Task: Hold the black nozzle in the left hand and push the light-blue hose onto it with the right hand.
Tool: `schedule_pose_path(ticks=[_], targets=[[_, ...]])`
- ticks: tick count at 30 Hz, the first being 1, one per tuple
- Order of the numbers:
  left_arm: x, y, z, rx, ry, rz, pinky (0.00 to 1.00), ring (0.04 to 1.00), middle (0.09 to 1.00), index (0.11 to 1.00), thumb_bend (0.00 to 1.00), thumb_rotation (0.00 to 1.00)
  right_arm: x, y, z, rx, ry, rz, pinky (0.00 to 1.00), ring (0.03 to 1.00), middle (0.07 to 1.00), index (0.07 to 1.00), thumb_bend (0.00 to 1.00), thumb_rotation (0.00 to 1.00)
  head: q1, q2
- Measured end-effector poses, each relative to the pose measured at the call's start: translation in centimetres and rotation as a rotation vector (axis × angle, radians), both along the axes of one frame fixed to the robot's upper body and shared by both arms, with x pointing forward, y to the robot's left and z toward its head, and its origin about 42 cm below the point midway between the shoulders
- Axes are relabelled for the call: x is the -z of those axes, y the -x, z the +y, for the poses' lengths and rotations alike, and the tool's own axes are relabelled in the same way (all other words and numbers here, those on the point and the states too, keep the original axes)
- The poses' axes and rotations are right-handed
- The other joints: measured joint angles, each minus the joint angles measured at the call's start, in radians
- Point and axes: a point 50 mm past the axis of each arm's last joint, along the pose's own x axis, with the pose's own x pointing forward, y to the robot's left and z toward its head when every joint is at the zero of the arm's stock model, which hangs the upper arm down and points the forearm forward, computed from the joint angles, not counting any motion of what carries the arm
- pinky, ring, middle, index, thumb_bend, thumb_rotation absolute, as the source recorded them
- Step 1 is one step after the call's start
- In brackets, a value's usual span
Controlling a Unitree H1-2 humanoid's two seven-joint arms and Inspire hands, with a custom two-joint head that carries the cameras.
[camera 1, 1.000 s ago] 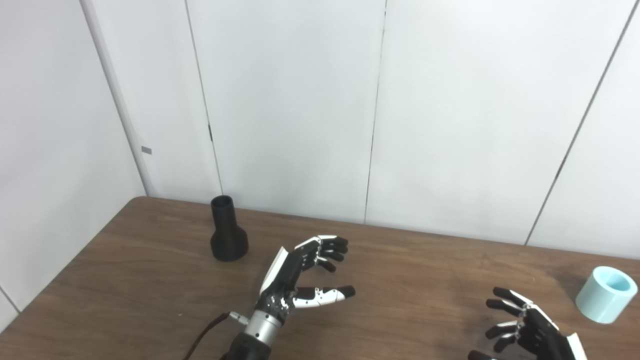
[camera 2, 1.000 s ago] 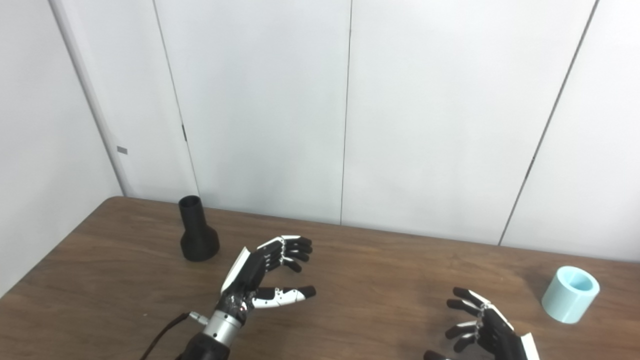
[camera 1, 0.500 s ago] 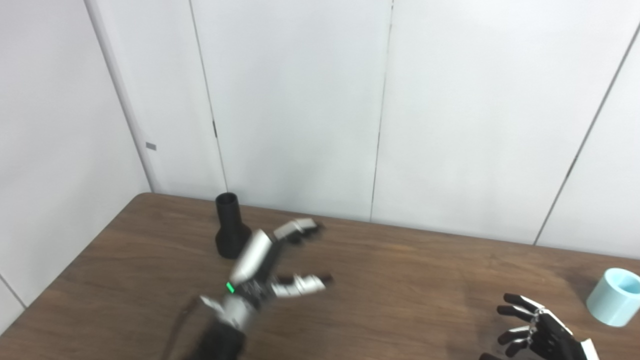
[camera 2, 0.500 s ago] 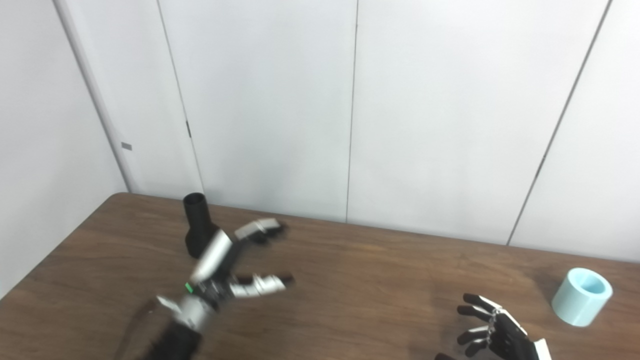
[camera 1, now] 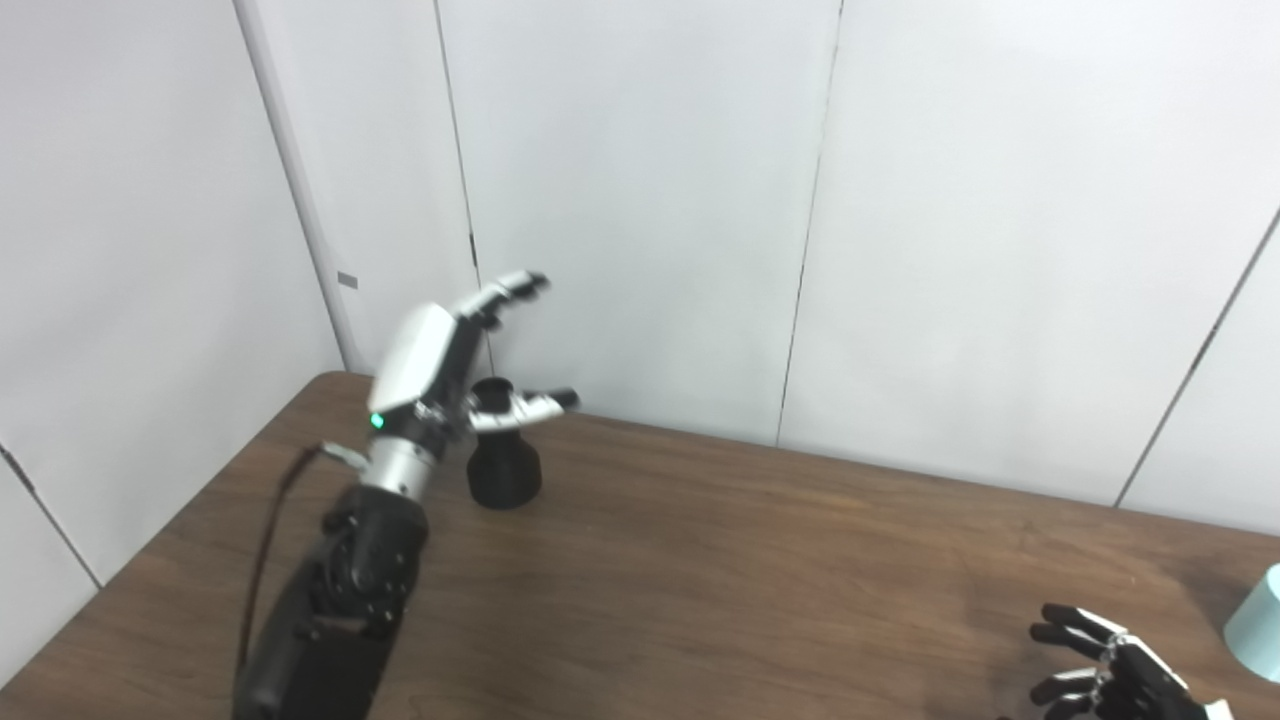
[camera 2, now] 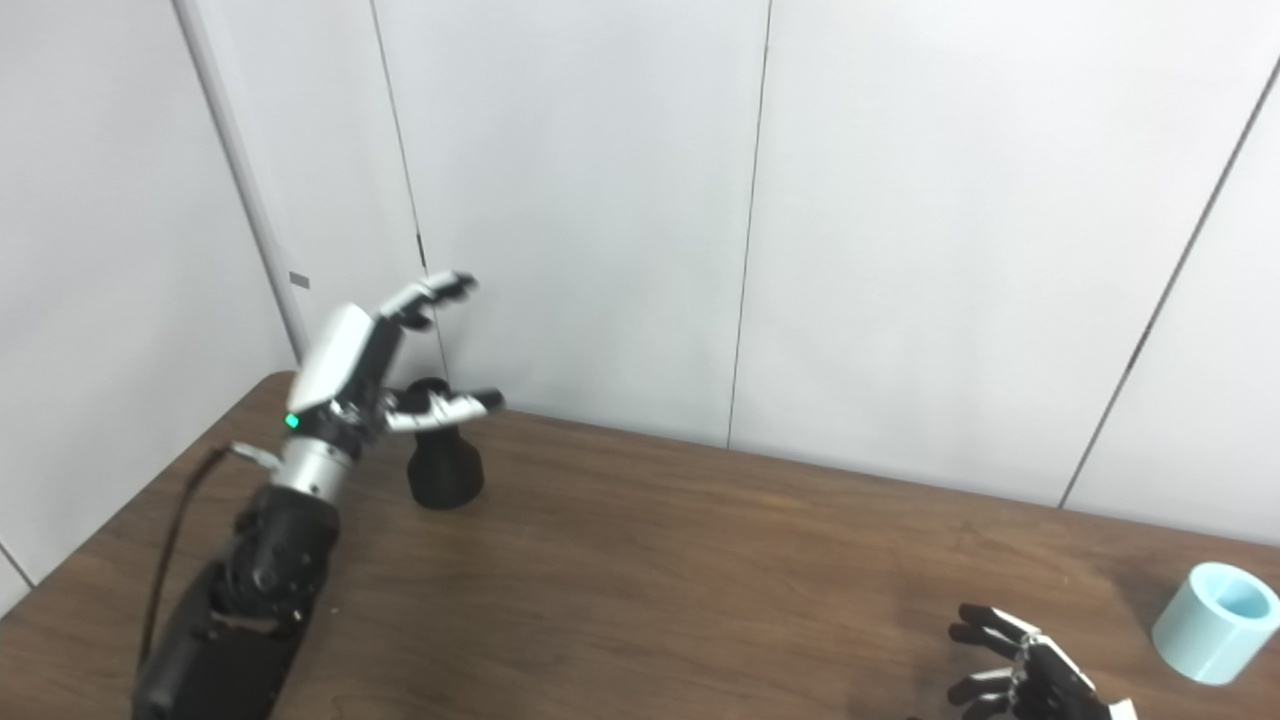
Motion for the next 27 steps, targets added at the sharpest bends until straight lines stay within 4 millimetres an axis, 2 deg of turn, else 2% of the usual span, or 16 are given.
schedule_pose_path(ticks=[1, 3, 4, 5, 7, 9, 11, 14, 16, 21, 27], targets=[[-0.4, 0.0, 0.3, -0.032, -0.027, -0.025, 0.74, 0.904, 0.882, 0.872, 0.79, 0.19, 0.0, 0.0, 0.0, 0.0, 0.0, -0.001, 0.34, 0.457, 0.683, 0.69, 0.65, 0.0, 0.0, 0.0], [-1.1, 0.0, 0.8, -0.11, -0.087, -0.054, 0.83, 0.975, 0.93, 0.911, 0.8, 0.24, -0.1, -0.1, 0.0, 0.0, 0.001, -0.002, 0.33, 0.454, 0.681, 0.687, 0.65, 0.0, 0.002, 0.003], [-1.2, 0.0, 1.0, -0.144, -0.112, -0.05, 0.92, 0.99, 0.955, 0.921, 0.81, 0.26, -0.1, -0.1, 0.0, 0.0, 0.001, -0.002, 0.33, 0.453, 0.68, 0.685, 0.65, 0.0, 0.002, 0.005], [-1.2, 0.0, 1.2, -0.175, -0.133, -0.038, 0.96, 0.995, 0.976, 0.932, 0.84, 0.29, -0.1, 0.0, 0.0, 0.0, 0.001, -0.002, 0.33, 0.452, 0.68, 0.683, 0.65, 0.0, 0.002, 0.005], [-0.9, -0.2, 1.4, -0.241, -0.155, 0.014, 0.99, 0.999, 0.994, 0.952, 0.9, 0.35, -0.1, -0.1, -0.1, 0.002, 0.002, -0.001, 0.33, 0.452, 0.68, 0.682, 0.65, 0.0, 0.005, 0.006], [-0.3, -0.3, 1.5, -0.282, -0.158, 0.089, 1.0, 1.0, 0.999, 0.983, 0.93, 0.4, -0.1, -0.1, -0.1, 0.002, 0.002, -0.001, 0.34, 0.453, 0.662, 0.677, 0.65, 0.0, 0.006, 0.009], [0.3, -0.4, 1.4, -0.289, -0.156, 0.152, 1.0, 1.0, 1.0, 0.997, 0.96, 0.41, -0.1, -0.1, -0.2, 0.003, 0.005, -0.001, 0.35, 0.457, 0.573, 0.66, 0.65, 0.0, 0.006, 0.009], [1.3, -0.9, 1.6, -0.293, -0.168, 0.244, 1.0, 1.0, 1.0, 1.0, 1.0, 0.45, -0.1, -0.1, -0.3, 0.004, 0.011, -0.002, 0.36, 0.447, 0.492, 0.643, 0.56, 0.0, 0.005, 0.012], [1.8, -1.2, 2.2, -0.295, -0.158, 0.313, 1.0, 1.0, 1.0, 1.0, 1.0, 0.49, -0.2, 0.0, -0.3, 0.006, 0.014, -0.003, 0.36, 0.44, 0.483, 0.64, 0.56, 0.0, 0.005, 0.015], [3.1, -1.5, 3.8, -0.248, 0.024, 0.456, 1.0, 1.0, 1.0, 1.0, 1.0, 0.53, -0.4, 0.0, -0.4, 0.011, 0.016, -0.004, 0.35, 0.432, 0.482, 0.647, 0.55, 0.0, 0.005, 0.018], [4.6, -1.9, 4.3, -0.197, 0.12, 0.543, 1.0, 1.0, 1.0, 1.0, 1.0, 0.58, -0.4, 0.0, -0.4, 0.013, 0.017, 0.006, 0.32, 0.417, 0.484, 0.633, 0.55, 0.0, 0.002, 0.023]])
